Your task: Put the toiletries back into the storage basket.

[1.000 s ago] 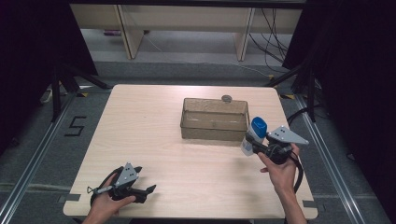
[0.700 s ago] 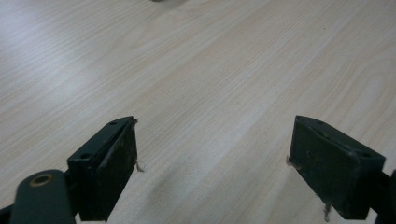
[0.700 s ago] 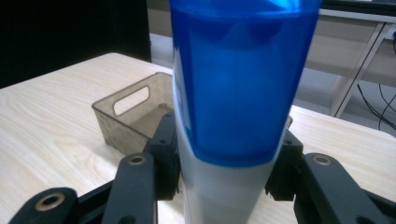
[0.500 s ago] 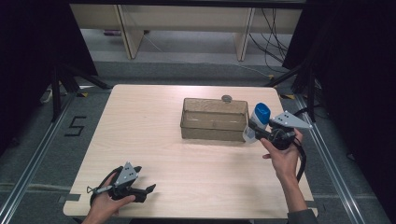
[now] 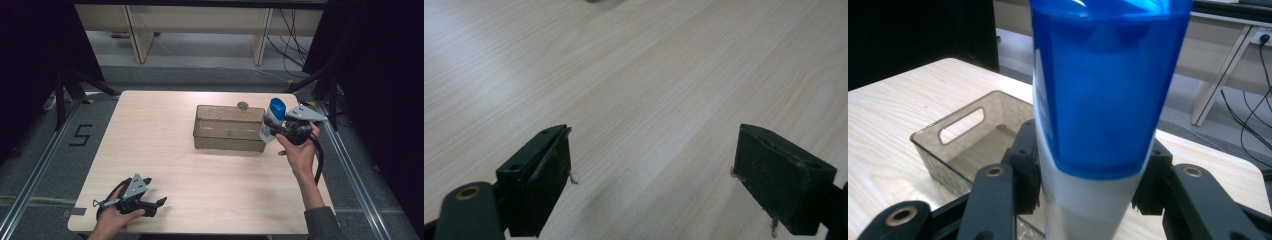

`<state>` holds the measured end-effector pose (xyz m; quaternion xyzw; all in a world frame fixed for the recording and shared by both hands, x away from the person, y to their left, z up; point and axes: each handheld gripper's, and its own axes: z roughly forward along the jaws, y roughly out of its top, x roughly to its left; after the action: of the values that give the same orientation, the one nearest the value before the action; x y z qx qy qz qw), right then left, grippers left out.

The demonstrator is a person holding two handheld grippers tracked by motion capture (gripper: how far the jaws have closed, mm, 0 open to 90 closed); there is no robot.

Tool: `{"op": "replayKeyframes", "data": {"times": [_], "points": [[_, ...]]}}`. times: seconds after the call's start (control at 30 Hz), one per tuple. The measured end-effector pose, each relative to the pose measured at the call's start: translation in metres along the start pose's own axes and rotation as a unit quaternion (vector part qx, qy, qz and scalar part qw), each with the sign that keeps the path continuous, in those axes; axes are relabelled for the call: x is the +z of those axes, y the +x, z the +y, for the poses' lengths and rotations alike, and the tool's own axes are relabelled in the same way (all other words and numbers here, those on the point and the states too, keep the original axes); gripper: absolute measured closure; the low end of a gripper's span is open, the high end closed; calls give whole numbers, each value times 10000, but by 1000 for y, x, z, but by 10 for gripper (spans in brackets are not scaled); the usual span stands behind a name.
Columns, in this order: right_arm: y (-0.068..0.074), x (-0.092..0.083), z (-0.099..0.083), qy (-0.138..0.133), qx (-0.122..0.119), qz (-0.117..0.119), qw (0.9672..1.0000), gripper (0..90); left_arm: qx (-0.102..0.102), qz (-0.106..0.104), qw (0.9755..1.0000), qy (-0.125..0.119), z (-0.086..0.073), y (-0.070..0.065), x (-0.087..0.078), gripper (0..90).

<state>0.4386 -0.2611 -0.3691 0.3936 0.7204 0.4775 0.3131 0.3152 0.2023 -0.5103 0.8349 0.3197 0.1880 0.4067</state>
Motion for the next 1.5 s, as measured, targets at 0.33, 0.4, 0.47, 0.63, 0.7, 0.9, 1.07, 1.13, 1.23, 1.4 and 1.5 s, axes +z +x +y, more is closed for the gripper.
{"op": "replayKeyframes", "data": {"times": [0.33,0.4,0.47,0.63,0.7,0.9,1.07,1.13,1.23,1.4,1.5], "points": [[-2,24,1,62,91,31,9999,565,-26,-97,9999,35,1,0,-2,149],[-3,27,1,151,182,3,9997,565,-120,-68,9999,-66,0,-2,0,149],[-4,32,0,99,188,-50,9998,565,-77,-103,9999,5,0,0,0,149],[-5,40,-3,179,298,-7,9994,565,-13,-45,10000,15,0,0,-1,149],[-7,42,-4,240,138,-49,9996,565,-126,-71,9999,-73,0,-1,0,149],[-7,51,-7,226,183,-99,9995,565,8,-14,10000,27,0,1,0,149],[-7,55,-11,400,186,-45,9990,565,-90,-71,9999,-48,1,0,-1,149],[-6,57,-14,329,237,-80,9991,565,-43,-85,10000,1,0,0,-1,149],[-6,59,-17,389,231,-83,9989,565,-21,-24,10000,37,1,0,-1,149],[-7,63,-24,463,131,-50,9988,565,-45,-87,9999,29,0,1,0,149],[-6,66,-29,490,235,-67,9985,565,-85,-86,9999,-13,0,-1,0,149]]}}
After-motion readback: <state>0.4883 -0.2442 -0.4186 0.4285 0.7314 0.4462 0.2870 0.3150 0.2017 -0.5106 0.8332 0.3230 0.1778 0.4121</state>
